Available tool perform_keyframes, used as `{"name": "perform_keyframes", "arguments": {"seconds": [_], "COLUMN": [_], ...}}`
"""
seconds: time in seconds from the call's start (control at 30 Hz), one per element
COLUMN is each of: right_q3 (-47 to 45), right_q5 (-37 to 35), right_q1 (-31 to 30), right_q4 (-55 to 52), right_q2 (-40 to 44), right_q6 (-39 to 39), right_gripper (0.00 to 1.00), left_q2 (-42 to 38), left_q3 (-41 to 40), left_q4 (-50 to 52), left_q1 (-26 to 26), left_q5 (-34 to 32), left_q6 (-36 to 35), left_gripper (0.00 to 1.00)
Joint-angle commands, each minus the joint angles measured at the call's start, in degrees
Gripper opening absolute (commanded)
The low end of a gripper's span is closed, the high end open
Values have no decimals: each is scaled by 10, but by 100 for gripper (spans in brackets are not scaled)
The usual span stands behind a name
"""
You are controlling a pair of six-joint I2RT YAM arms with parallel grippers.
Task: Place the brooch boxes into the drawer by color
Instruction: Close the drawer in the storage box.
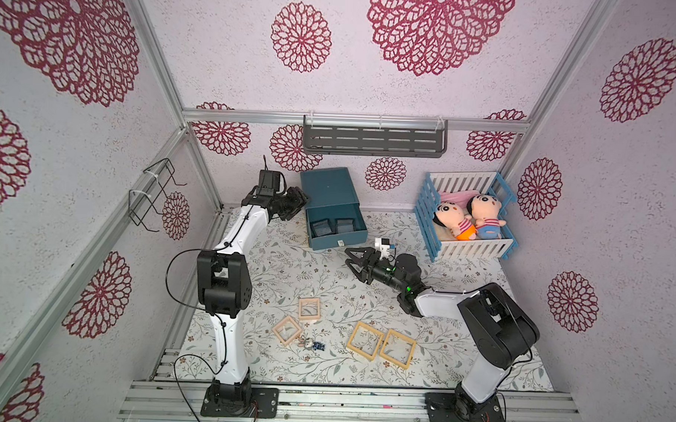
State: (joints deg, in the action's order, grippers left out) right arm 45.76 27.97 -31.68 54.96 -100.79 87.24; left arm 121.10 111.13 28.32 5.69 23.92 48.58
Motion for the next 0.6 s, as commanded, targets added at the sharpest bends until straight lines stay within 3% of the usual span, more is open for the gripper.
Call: {"name": "perform_keyframes", "arguments": {"seconds": [0.0,0.2,0.57], "right_q3": [23,43,62], "right_q5": [-4,-17,-78], "right_q1": [-6,-8,-10], "right_q4": [35,6,15], "right_q2": [-10,-27,-54], "right_q6": [5,6,25], "right_gripper": [55,46,45], "left_q2": [11,6,-3], "left_q3": [6,5,-3], "left_q4": [15,17,12], "left_q1": [-2,-3,-3], "left_q5": [-5,-9,-8], "left_q6": [-16,-15,-10], "left_gripper": [57,56,56]}}
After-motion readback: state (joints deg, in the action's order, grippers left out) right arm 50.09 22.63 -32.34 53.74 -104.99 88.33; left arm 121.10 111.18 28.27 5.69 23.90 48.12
